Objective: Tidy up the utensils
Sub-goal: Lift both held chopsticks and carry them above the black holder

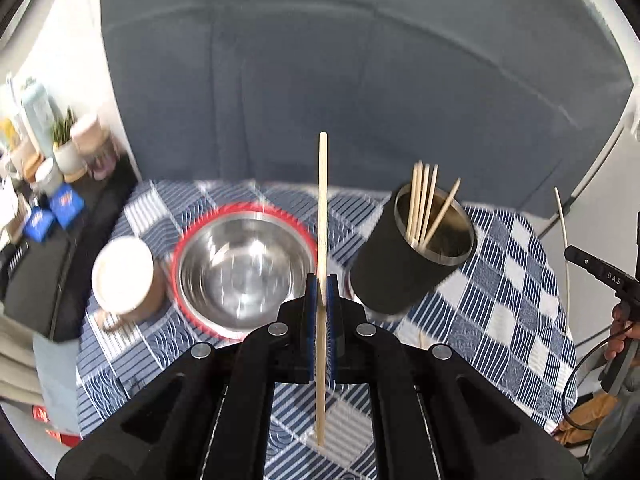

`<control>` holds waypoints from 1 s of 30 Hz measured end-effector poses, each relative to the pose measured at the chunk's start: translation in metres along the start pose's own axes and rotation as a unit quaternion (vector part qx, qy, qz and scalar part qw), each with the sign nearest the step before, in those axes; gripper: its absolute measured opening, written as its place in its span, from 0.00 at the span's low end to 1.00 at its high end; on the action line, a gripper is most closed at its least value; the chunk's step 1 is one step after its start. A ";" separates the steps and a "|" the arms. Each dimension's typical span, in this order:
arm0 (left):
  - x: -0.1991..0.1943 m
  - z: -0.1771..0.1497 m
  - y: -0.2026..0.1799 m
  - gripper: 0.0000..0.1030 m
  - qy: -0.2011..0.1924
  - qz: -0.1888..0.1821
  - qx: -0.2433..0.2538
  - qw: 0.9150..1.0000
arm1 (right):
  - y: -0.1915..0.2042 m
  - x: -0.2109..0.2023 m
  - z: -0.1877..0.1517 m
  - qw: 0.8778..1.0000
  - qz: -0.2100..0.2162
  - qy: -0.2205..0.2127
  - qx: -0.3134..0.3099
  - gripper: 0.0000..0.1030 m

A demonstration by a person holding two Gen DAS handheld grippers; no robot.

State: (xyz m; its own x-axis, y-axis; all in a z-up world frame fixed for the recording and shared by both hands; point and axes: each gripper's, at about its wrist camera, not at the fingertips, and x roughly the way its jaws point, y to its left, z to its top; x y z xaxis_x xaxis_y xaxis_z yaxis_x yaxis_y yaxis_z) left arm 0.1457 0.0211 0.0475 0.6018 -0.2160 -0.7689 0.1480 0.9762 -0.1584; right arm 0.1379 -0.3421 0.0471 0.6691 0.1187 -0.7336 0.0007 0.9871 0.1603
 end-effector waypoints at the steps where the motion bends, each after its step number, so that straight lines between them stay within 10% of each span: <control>1: -0.001 0.006 -0.003 0.04 -0.005 0.006 0.007 1.000 | 0.002 -0.003 0.006 1.000 0.001 -0.009 -0.002 0.05; 30: 0.039 0.090 -0.074 0.05 -0.083 -0.072 0.027 0.994 | 0.087 0.028 0.088 0.982 0.117 -0.149 -0.025 0.05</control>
State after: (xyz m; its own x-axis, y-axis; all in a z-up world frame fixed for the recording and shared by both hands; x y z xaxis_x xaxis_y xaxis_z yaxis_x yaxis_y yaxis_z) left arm 0.2294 -0.0610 0.0847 0.6919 -0.3581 -0.6270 0.2818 0.9334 -0.2221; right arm 0.2218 -0.2628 0.0989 0.8347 0.3132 -0.4529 -0.2100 0.9414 0.2641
